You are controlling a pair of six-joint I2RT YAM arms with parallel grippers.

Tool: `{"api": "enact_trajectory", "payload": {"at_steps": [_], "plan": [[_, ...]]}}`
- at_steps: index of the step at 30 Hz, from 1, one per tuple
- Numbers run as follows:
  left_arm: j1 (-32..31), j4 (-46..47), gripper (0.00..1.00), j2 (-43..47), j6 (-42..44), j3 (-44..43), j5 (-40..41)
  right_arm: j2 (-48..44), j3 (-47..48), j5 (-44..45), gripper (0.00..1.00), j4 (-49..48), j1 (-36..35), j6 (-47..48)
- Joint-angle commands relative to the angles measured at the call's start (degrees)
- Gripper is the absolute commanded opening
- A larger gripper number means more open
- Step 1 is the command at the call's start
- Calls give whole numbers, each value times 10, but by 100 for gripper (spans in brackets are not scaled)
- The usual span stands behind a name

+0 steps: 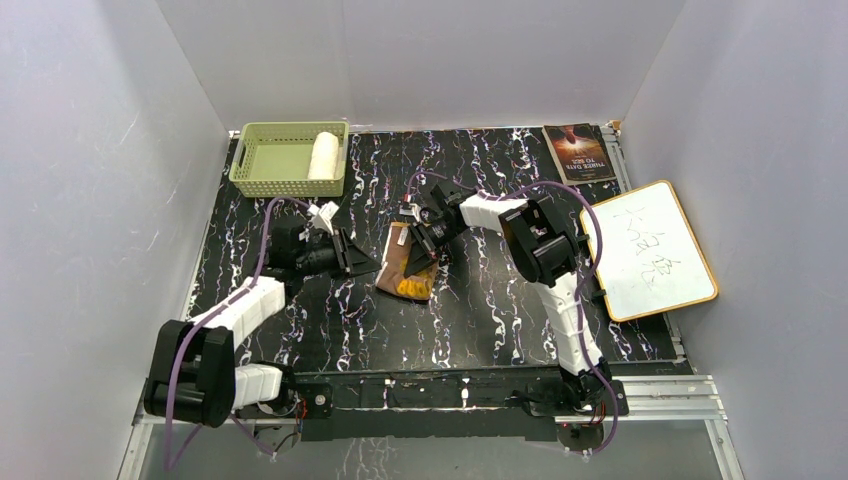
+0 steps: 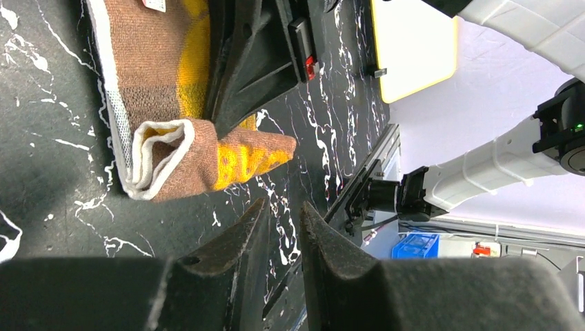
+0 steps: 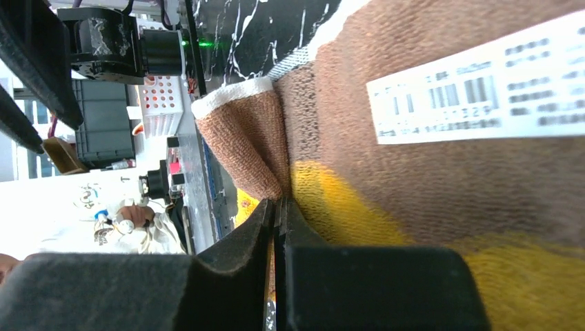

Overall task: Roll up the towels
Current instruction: Roll the towel at the center of the board.

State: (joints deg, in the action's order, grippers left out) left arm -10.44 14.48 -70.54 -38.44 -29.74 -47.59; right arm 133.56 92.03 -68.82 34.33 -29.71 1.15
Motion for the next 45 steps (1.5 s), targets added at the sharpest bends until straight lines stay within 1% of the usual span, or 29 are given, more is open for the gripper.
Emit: {"api": "enact_trajectory", "payload": {"at_steps": [1, 7, 10, 14, 18, 22, 27, 31, 32, 34, 36, 37, 40, 42, 44, 45], "plan": [[-14, 29, 21, -17, -5, -23, 8, 20, 31, 0, 0, -19, -1, -8], [-42, 87, 20, -57, -22, -10, 28, 38, 27, 84, 0, -15, -1, -3], [-60, 124, 20, -88, -33, -7, 46, 44, 27, 103, 0, -14, -1, -3], [-85, 196, 20, -138, -60, -4, 77, 45, 25, 126, 0, -17, -2, -6], [-104, 238, 18, -180, -74, -7, 114, 43, 27, 134, 0, -14, -2, -3], [-111, 247, 15, -201, -77, 8, 180, 43, 27, 136, 0, -12, -2, 0], [-111, 234, 15, -170, -79, 60, 308, 39, 28, 152, 0, -7, -2, 2], [-116, 231, 14, -174, -85, 90, 355, 31, 40, 190, 0, -4, -2, -6], [-119, 237, 14, -179, -87, 97, 362, 28, 44, 200, 3, -2, -2, -7], [-125, 253, 14, -192, -92, 108, 369, 18, 55, 219, 15, 1, -3, -8], [-133, 267, 14, -207, -95, 114, 374, 5, 65, 236, 24, 2, -2, -10], [-138, 271, 14, -215, -96, 112, 376, -8, 70, 246, 27, 2, -2, -10], [-153, 276, 14, -237, -90, 103, 377, -51, 78, 282, 29, -9, -2, -14], [-161, 277, 14, -247, -87, 95, 378, -95, 67, 320, 29, -38, -3, -24], [-168, 274, 13, -252, -83, 89, 382, -149, 27, 372, 28, -100, -3, -58], [-170, 275, 14, -252, -83, 89, 384, -173, 2, 378, 27, -135, -6, -72]]}}
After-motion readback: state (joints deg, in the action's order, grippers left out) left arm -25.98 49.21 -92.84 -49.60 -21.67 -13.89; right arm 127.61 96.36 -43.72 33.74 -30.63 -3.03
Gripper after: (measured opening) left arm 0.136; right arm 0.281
